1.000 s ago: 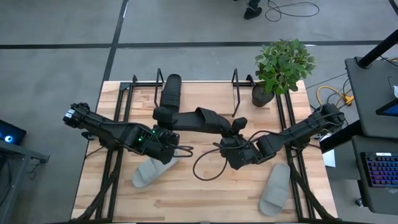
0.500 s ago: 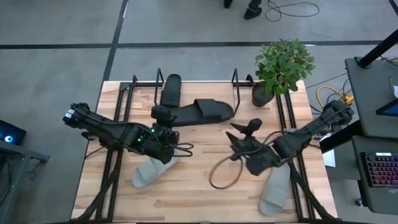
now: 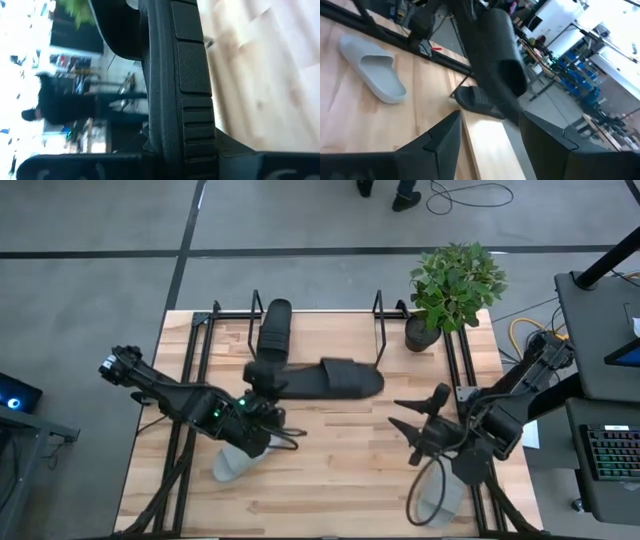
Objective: Pick and place slides into the shelf
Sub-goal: Put the black slipper on the shelf
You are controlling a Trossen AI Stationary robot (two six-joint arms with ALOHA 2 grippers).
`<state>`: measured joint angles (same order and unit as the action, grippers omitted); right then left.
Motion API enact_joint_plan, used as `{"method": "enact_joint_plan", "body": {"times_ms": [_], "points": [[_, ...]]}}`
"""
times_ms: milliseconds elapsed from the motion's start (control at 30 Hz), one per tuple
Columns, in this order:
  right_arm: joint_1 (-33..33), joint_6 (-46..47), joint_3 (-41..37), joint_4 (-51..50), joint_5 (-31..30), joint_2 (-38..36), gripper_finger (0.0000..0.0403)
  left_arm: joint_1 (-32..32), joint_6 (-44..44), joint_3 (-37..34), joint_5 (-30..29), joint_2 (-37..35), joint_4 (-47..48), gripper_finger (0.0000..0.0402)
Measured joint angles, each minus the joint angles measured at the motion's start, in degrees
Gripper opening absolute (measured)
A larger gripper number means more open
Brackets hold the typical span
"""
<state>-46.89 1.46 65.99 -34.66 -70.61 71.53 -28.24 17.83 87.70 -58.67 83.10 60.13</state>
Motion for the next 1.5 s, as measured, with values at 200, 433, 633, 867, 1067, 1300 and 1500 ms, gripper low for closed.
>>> {"method": "enact_joint_plan", "body": {"times_ms": [200,433,633,867,1067,1300,1500], "points": [[-1.4,-2.5,-0.2,0.3,0.1,0.9,0.0191,-1.3,7.8,-0.1,11.5,0.1,-10.8,0.0047],[-4.4,-3.4,-0.2,1.1,0.0,0.6,0.0188,-1.5,8.9,-1.0,13.6,0.1,-11.6,0.0047],[-11.5,-3.4,0.3,1.5,-0.2,0.0,0.0177,-1.5,9.8,-5.1,15.8,-0.3,-11.4,0.0047],[-15.1,-4.3,0.3,4.0,-1.2,0.2,0.0167,-1.6,12.3,-9.2,20.8,-1.6,-18.8,0.0047],[-15.0,-4.7,0.3,4.9,2.6,0.3,0.0168,-1.5,17.4,-10.1,28.1,-1.5,-25.7,0.0047],[-15.0,-12.9,0.0,14.6,12.7,0.7,0.0165,-1.4,23.3,-10.4,36.2,-1.7,-29.9,0.0047],[-15.1,-17.5,-0.5,17.8,17.7,0.8,0.0158,-1.0,29.9,-10.8,45.3,-3.1,-33.5,0.0047]]}}
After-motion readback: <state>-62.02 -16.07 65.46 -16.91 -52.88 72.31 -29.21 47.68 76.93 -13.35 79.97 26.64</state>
